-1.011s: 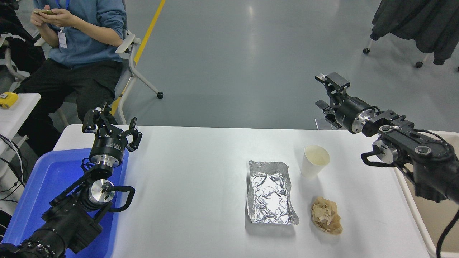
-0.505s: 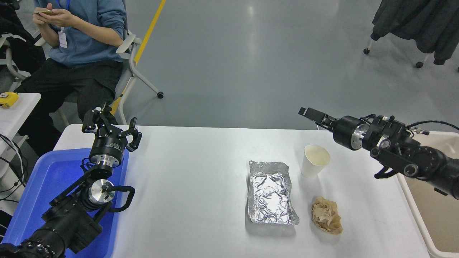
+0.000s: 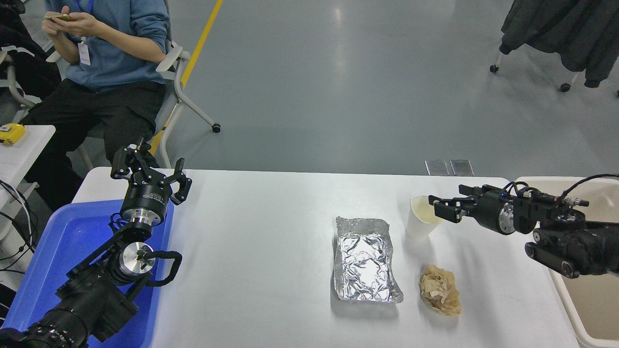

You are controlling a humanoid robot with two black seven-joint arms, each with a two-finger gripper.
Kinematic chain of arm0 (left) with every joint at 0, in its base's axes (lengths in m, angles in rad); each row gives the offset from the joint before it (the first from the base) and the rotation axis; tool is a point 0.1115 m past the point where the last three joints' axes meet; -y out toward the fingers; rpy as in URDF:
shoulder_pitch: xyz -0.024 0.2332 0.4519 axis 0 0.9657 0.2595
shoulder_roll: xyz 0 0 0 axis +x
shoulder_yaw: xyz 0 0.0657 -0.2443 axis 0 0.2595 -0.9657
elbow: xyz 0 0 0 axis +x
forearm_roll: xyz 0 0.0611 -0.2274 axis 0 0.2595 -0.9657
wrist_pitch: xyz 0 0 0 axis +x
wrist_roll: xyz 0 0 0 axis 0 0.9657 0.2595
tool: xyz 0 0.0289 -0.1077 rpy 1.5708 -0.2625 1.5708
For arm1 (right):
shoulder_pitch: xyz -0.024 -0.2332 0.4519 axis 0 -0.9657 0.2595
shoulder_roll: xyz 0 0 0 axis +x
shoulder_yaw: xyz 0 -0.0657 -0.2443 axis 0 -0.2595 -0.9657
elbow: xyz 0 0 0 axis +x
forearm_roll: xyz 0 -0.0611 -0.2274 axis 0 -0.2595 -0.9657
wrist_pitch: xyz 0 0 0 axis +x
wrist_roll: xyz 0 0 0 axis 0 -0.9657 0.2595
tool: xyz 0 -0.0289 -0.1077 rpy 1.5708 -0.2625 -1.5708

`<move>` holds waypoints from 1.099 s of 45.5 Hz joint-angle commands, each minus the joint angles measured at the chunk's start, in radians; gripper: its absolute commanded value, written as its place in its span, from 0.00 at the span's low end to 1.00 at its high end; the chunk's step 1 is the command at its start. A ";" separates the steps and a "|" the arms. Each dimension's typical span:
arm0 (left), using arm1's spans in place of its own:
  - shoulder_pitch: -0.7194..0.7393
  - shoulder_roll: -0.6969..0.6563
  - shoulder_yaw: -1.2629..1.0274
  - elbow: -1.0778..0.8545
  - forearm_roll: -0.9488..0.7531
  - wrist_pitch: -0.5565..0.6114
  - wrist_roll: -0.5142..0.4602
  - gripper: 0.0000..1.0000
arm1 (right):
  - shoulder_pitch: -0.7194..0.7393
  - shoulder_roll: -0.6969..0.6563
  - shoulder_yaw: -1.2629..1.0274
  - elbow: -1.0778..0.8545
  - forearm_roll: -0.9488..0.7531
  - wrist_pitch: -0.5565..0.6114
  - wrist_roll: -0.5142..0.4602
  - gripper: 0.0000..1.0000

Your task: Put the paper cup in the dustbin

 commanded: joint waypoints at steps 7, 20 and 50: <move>0.000 0.000 0.000 0.001 0.000 0.000 0.000 1.00 | -0.022 0.080 -0.042 -0.069 -0.009 -0.037 0.009 0.88; 0.000 0.000 0.000 0.000 0.000 0.000 0.000 1.00 | -0.024 0.094 -0.045 -0.076 -0.006 -0.030 0.009 0.79; -0.001 0.000 0.000 0.000 0.000 0.000 0.000 1.00 | -0.048 0.117 -0.185 -0.171 -0.009 -0.025 0.009 0.21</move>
